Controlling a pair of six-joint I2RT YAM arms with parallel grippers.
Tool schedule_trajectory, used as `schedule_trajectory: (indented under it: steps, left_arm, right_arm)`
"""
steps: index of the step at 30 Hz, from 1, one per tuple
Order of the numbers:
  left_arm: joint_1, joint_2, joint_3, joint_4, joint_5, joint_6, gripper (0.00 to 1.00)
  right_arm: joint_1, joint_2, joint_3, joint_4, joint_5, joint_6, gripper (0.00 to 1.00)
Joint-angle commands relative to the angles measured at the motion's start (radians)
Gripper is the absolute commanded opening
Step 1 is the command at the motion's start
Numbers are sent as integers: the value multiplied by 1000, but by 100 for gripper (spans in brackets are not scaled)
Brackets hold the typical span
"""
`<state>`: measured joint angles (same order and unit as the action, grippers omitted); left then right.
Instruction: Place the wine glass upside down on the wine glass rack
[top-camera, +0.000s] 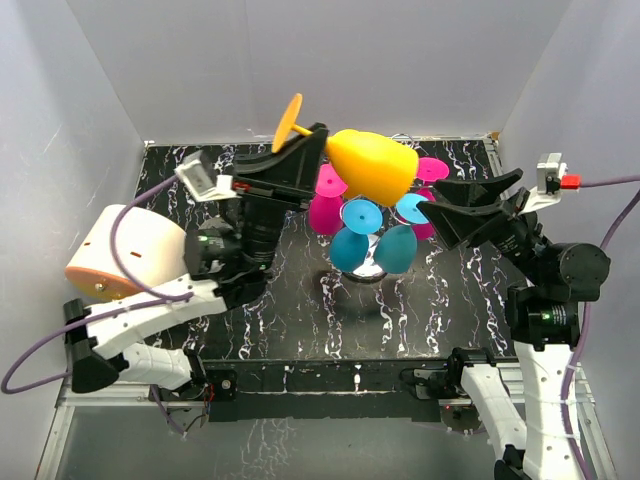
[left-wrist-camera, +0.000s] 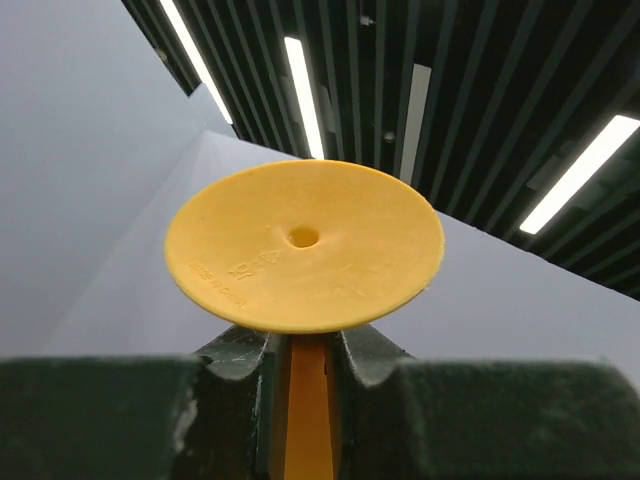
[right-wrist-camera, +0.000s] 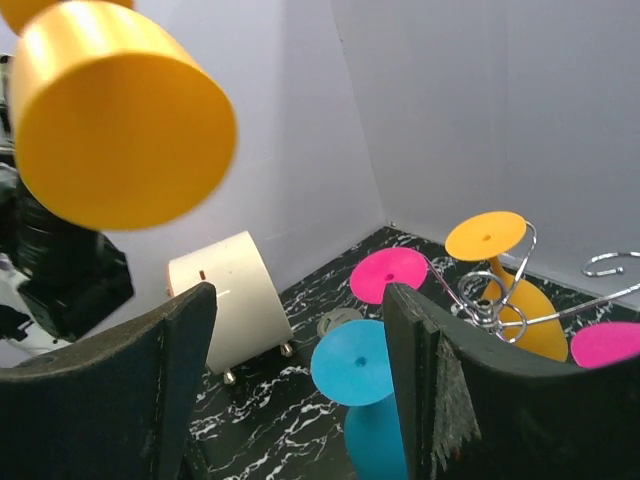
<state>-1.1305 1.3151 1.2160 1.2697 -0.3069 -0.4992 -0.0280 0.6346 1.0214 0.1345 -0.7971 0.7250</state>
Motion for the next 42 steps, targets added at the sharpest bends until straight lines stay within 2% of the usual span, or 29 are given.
schedule_trajectory:
  steps: [1, 6, 10, 13, 15, 23, 29, 32, 38, 42]
  left_arm:
    - [5, -137, -5, -125, -43, 232, 0]
    - [5, -220, -21, -308, -74, 415, 0]
    - [5, -263, -18, -461, -166, 607, 0]
    - [5, -309, -34, -573, -264, 729, 0]
    - [5, -343, -71, -600, -295, 789, 0]
    - [5, -431, -168, -746, -388, 916, 0]
    - [5, -540, -267, -904, -312, 924, 0]
    - [5, -570, -294, -934, -276, 926, 0]
    - [5, -570, -298, -977, -257, 908, 0]
    - [5, -577, -302, -998, -243, 904, 0]
  right_arm:
    - [0, -4, 43, -107, 26, -84, 66]
    - [0, 49, 110, -180, 12, -48, 61]
    - [0, 93, 132, -104, -105, 88, 59]
    - [0, 125, 163, -100, -117, 175, 57]
    - [1, 162, 190, -113, -120, 237, 59]
    - [43, 309, 403, -294, -78, 243, 69]
    - [118, 376, 420, -375, -38, 265, 70]
    - [213, 407, 429, -394, 44, 249, 70]
    - [553, 515, 499, -435, 260, 178, 71]
    - [714, 591, 547, -418, 345, 152, 71]
